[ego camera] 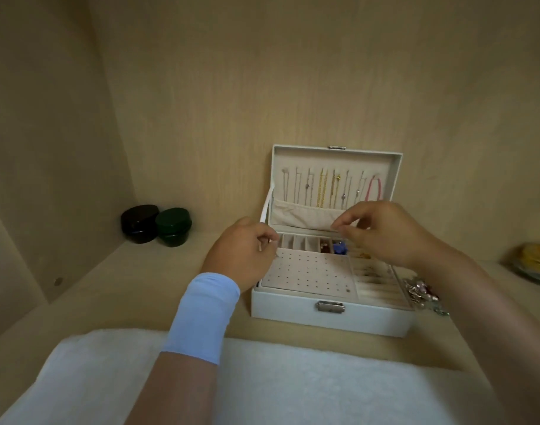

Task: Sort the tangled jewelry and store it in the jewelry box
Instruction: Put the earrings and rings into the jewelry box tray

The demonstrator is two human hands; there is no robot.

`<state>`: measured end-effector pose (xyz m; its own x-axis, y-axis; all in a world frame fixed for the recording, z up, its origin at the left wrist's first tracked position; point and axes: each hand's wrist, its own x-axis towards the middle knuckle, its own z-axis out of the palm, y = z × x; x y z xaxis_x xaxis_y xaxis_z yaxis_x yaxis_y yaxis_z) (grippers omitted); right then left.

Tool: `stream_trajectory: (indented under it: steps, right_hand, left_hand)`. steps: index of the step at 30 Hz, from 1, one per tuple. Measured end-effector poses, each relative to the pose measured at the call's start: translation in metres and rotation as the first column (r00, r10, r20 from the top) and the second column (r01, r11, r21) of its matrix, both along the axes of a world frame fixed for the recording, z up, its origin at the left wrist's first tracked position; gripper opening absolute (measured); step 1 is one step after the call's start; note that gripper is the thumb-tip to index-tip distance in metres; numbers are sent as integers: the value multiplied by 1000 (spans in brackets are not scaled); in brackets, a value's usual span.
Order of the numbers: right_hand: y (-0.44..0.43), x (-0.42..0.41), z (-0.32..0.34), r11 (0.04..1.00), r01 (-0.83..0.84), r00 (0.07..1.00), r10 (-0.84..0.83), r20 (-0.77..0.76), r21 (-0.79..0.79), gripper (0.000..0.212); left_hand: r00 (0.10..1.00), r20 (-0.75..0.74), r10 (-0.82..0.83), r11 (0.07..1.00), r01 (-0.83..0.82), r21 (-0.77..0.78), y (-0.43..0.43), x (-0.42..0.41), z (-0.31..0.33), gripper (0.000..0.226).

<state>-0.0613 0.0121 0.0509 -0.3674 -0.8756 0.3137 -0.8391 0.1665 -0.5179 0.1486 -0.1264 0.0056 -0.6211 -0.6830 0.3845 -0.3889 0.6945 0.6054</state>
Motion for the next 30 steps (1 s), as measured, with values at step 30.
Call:
stream_trajectory:
  steps: [30]
  right_hand:
    - [87, -160, -75, 919, 247, 959, -278, 59, 307, 6]
  left_hand:
    - [750, 592, -295, 924, 383, -24, 105, -255, 0, 26]
